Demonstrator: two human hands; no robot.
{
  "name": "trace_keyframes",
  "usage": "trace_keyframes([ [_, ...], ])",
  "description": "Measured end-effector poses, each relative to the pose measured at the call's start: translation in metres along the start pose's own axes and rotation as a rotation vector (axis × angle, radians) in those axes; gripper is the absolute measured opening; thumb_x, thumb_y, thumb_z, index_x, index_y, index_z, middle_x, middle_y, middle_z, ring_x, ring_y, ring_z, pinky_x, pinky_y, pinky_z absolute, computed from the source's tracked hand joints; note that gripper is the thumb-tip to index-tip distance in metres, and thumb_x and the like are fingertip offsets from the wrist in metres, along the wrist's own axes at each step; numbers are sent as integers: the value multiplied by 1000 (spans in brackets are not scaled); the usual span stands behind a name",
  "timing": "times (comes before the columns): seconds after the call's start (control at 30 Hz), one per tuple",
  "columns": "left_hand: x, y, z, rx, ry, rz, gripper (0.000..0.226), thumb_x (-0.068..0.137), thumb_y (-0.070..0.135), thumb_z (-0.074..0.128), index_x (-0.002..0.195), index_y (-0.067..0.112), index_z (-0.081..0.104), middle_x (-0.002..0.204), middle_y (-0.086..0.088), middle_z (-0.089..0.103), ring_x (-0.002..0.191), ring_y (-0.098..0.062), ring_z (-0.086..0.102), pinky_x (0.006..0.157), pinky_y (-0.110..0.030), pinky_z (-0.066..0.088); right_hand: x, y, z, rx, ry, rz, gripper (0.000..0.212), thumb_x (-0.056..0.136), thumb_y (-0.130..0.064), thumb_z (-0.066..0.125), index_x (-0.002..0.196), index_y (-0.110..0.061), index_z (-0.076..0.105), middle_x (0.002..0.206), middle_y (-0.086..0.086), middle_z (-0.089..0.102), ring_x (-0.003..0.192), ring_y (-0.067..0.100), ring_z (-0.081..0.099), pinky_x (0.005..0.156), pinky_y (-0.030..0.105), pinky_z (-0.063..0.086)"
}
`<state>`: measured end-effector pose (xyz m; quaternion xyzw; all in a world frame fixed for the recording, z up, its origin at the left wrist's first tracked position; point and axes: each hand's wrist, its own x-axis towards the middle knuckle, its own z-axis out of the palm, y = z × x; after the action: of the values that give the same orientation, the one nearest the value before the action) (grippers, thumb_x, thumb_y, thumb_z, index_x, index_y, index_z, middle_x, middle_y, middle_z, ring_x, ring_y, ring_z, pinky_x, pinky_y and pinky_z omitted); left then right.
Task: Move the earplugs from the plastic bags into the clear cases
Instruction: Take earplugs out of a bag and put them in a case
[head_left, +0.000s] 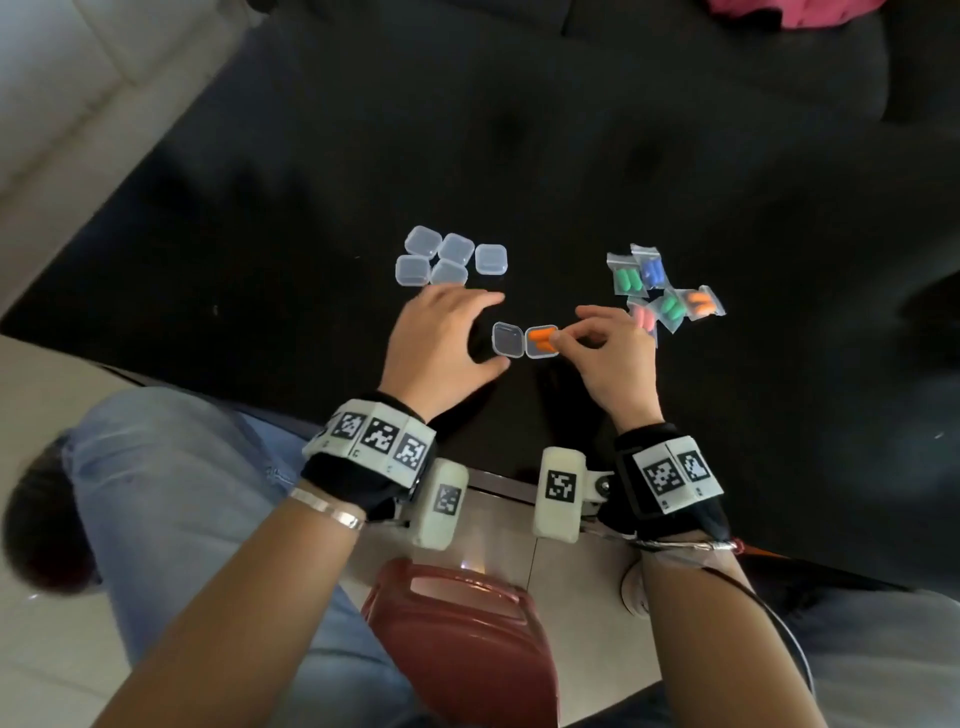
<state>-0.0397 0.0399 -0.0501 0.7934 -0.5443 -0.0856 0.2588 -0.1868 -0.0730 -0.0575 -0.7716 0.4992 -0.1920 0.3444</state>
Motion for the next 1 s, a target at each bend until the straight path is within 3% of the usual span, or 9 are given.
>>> trace_keyframes([
  [0.13, 13, 6, 13, 22, -153, -31, 54, 79, 31, 71, 126, 16, 49, 122, 1, 61, 116, -19, 53, 100, -32, 35, 6, 2, 2, -44, -45, 17, 17, 81, -26, 70, 90, -11, 74, 124, 2, 58, 102, 3, 47, 81, 22, 36],
  [0.27, 14, 3, 18, -57, -63, 12, 39, 81, 26, 69, 116, 16, 57, 108, 4, 69, 103, -15, 61, 96, -32, 39, 10, 2, 1, -72, -88, 26, 19, 83, -26, 68, 91, -10, 75, 125, 2, 58, 103, 4, 47, 82, 23, 37],
  [0.5, 11, 1, 22, -106, -35, 12, 40, 80, 34, 70, 115, 18, 59, 104, 8, 70, 98, -12, 63, 94, -31, 37, 9, 3, 0, 36, -101, 71, 15, 83, -21, 68, 91, -10, 74, 124, 1, 58, 94, 3, 47, 73, 16, 38],
  [0.67, 11, 3, 18, -132, -53, -19, 38, 79, 34, 70, 112, 19, 61, 100, 8, 71, 95, -10, 63, 92, -32, 42, 6, 6, -3, -107, -96, -4, 14, 83, -29, 69, 86, -15, 72, 122, 1, 56, 103, 7, 50, 83, 23, 40],
  [0.83, 10, 5, 17, -141, -78, -42, 39, 79, 34, 70, 114, 20, 60, 101, 7, 71, 94, -9, 64, 91, -37, 47, -1, 6, -11, -83, -83, -113, 13, 83, -25, 68, 94, -18, 68, 106, -2, 59, 77, -2, 47, 65, 6, 38],
  [0.93, 10, 8, 16, -129, -78, -39, 39, 79, 33, 70, 114, 19, 60, 101, 7, 71, 94, -9, 64, 91, -36, 47, -3, 3, -9, -123, -90, -231, 22, 86, -23, 66, 107, -18, 67, 105, -7, 53, 76, -4, 46, 70, 0, 37],
  [1.0, 10, 9, 14, -113, -78, -31, 40, 80, 34, 70, 115, 19, 60, 102, 6, 71, 94, -9, 64, 91, -35, 47, 0, 1, -3, -180, -93, -273, 22, 86, -22, 65, 108, -19, 68, 105, -6, 54, 85, 2, 51, 74, 7, 41],
])
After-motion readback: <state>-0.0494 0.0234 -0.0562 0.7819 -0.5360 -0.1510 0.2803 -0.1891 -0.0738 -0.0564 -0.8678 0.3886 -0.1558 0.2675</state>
